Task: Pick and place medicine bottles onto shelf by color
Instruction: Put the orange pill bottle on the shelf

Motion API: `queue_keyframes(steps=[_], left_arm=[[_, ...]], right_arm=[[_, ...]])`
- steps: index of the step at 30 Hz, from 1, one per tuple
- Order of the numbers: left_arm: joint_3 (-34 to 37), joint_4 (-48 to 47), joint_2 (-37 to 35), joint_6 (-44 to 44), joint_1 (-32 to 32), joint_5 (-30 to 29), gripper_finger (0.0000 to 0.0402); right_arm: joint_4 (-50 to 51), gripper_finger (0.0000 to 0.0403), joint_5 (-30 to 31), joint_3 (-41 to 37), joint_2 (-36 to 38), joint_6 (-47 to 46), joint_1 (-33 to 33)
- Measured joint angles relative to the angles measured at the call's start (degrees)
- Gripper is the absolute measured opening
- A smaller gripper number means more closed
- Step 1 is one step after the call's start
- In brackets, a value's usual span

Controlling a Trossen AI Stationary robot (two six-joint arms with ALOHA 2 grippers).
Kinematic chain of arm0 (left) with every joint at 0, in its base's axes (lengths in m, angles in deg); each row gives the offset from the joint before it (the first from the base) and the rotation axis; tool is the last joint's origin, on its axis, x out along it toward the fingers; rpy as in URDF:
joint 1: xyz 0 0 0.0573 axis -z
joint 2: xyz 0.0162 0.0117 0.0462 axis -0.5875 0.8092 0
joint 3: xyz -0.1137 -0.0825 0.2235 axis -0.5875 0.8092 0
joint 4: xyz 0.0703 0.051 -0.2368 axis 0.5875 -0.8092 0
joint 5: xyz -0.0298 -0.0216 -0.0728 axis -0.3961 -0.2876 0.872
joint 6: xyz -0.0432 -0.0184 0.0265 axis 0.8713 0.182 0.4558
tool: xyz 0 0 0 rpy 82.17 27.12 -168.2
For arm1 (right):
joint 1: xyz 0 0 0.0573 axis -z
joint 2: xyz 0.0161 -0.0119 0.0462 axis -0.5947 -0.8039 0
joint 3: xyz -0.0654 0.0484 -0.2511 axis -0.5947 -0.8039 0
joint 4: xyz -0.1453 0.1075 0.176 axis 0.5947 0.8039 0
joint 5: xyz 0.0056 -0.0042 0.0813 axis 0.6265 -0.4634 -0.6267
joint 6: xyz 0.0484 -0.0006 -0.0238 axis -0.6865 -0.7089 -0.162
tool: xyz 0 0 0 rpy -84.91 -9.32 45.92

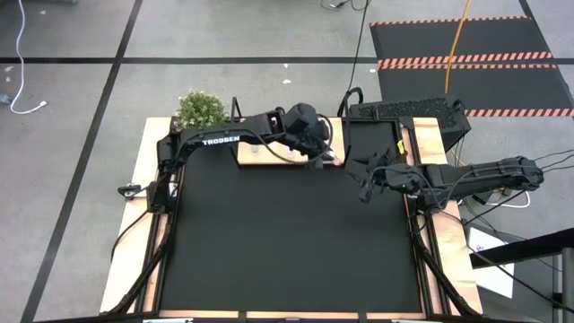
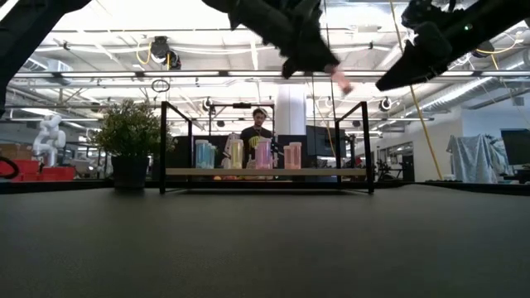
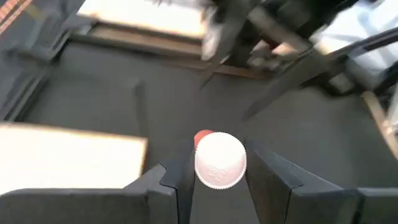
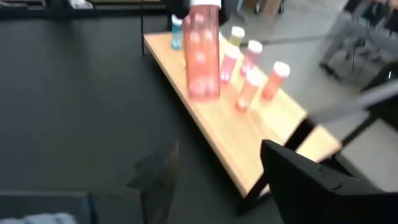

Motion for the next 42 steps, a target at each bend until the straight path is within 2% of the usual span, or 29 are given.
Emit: queue_keyframes(steps=[5,7,17,23,42], left_arm=[[0.0,-9.2,0.3,-4.7,-3.0,-8.6,0.0133],[0.0,-10.4,1.1,-6.5,-4.4,-10.0,0.0133],[0.0,-13.4,6.9,-8.9,-6.9,-10.9,0.0126],[0.0,-13.4,7.9,-12.4,-6.6,-13.2,0.0126],[0.0,-13.5,9.2,-12.2,-6.5,-13.5,0.0149]], right_arm=[[4.9,0.0255,0.0,0.0,0.0,-6.2,0.0],[5.1,0.0259,0.0,0.0,0.0,-7.2,0.0],[4.9,0.0255,0.9,0.0,0.0,-9.0,0.0],[4.9,0.0254,0.3,0.0,0.0,-10.3,0.0],[5.0,0.0254,0.0,0.0,0.0,-10.3,0.0]])
